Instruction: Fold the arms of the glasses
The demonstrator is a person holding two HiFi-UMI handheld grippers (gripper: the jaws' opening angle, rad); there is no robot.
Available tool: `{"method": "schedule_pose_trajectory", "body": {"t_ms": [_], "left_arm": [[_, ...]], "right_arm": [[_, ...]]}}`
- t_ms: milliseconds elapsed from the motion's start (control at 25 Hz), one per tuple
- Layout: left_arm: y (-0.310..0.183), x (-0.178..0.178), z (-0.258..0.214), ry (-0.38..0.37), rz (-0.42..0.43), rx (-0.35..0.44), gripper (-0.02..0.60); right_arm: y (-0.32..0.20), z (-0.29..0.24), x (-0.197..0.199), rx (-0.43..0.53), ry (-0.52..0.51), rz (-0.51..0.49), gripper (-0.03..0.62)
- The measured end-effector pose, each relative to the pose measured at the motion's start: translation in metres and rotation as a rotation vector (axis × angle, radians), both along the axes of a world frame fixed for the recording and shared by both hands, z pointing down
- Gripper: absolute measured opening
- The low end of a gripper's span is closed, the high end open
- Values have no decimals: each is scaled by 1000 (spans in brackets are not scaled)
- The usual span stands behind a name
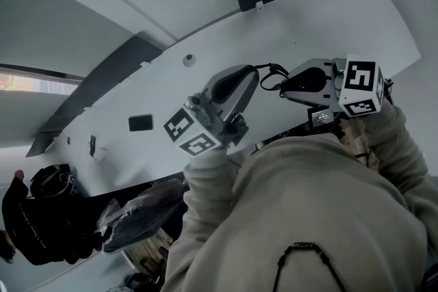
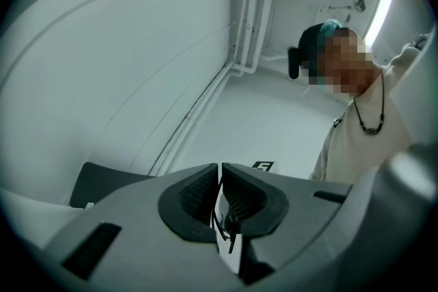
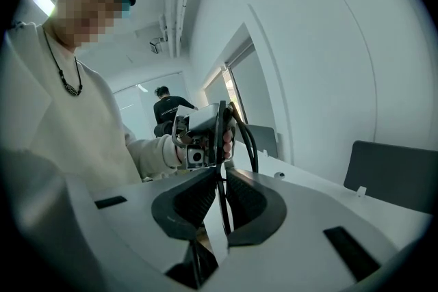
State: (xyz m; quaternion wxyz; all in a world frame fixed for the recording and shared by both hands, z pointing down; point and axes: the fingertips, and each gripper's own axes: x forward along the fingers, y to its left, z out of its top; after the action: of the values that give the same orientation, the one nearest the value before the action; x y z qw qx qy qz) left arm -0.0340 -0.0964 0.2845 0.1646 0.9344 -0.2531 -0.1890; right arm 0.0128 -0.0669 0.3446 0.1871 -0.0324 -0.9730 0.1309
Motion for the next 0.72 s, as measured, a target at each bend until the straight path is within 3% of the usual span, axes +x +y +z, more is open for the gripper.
{"method": "schedule_pose_trajectory", "body": {"t_ms": [200, 400, 720], "left_arm": [[-1, 3, 0, -20, -27, -13, 9], [-8, -25, 9, -44, -100, -33, 6], [-8, -28, 24, -75, -166, -76, 6]], "right_arm": [[3, -9, 2, -4, -9, -11, 61], [-11, 0, -8, 13, -1, -12, 61], [-31, 38, -7, 66, 151, -8, 61]]}}
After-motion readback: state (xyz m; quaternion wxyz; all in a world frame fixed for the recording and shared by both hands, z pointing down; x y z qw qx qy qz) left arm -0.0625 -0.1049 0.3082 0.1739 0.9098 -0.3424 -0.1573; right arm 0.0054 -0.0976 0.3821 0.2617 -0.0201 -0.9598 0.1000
